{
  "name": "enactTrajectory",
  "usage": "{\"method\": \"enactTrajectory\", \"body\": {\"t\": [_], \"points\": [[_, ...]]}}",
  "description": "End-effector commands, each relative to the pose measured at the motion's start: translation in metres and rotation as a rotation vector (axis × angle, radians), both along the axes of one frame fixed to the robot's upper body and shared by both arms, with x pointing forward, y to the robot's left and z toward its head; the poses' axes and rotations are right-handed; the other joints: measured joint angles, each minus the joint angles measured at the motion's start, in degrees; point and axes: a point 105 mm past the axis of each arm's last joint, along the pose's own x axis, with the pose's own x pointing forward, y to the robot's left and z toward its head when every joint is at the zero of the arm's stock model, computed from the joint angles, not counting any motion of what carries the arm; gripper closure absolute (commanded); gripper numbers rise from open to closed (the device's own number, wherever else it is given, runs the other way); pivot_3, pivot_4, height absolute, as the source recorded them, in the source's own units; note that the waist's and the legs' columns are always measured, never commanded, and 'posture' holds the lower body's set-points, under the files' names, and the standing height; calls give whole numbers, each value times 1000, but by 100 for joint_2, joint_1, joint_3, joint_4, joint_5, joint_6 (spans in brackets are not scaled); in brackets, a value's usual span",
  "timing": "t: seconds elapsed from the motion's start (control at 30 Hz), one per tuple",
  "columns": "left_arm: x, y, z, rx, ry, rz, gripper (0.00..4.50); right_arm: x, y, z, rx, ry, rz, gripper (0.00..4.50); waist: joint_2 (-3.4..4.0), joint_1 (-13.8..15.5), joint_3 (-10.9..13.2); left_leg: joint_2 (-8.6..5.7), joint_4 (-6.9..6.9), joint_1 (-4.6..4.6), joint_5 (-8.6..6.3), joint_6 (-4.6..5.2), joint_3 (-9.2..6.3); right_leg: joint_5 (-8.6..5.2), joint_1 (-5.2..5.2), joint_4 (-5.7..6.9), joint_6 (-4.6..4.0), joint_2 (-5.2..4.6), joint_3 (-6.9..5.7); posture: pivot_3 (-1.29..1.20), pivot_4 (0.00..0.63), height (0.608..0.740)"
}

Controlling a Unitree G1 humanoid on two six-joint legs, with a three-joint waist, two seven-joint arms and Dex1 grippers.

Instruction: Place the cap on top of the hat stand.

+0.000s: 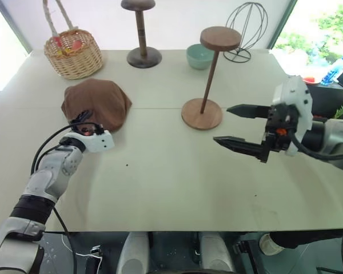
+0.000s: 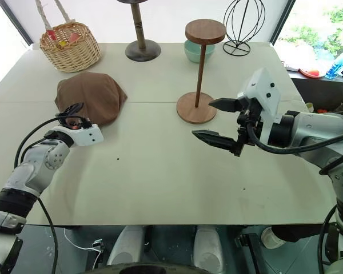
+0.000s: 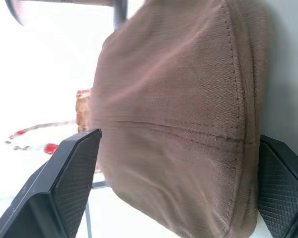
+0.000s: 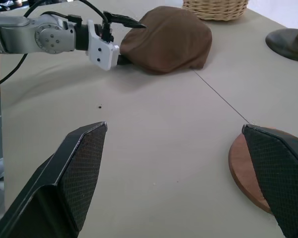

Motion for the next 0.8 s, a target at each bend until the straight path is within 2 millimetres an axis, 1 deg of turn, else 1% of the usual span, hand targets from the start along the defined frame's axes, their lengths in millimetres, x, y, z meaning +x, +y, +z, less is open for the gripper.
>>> {"method": "enactTrajectory", "body": {"t": [0.03,0.13,0.37,0.43,0.47,0.5,0.63,0.7,0.8], "points": [[8,5,5,33,-35,4,66,-1,3,9,9,-52,13,0,0,3,0,0,0,0,0,0,0,0,0,0,0,0,0,0,150,728],[17,6,4,38,-36,6,66,0,4,10,11,-56,13,0,-3,12,0,0,6,0,0,0,0,-6,2,1,-12,0,0,0,150,728],[38,10,3,54,-33,9,66,2,5,13,15,-70,10,0,-6,8,-1,0,15,-4,0,0,0,-4,5,1,-9,0,0,0,150,728],[39,7,4,54,-36,-14,581,1,4,14,11,-74,10,0,-6,5,-1,0,15,-4,0,0,0,-1,5,1,-3,0,0,0,150,728],[39,6,5,52,-36,-22,931,1,4,14,10,-76,10,0,-7,4,-1,0,15,-4,0,0,0,1,5,1,1,0,0,0,150,728],[39,5,5,51,-36,-27,1377,1,4,14,10,-77,10,0,-7,2,-1,0,14,-5,0,0,0,3,4,1,5,0,0,0,150,728],[36,6,9,31,-46,-35,3546,-1,4,16,6,-86,15,0,-11,1,1,0,15,-7,0,0,0,3,2,1,5,0,0,0,150,728],[34,6,13,23,-60,-39,4476,-2,4,17,6,-93,18,0,-11,1,1,0,15,-7,0,0,0,3,2,1,5,0,0,0,150,728],[33,6,24,9,-92,-36,4476,0,2,24,41,-99,6,0,-11,0,0,0,16,-7,0,-1,0,2,3,1,2,0,0,0,150,728]]}}
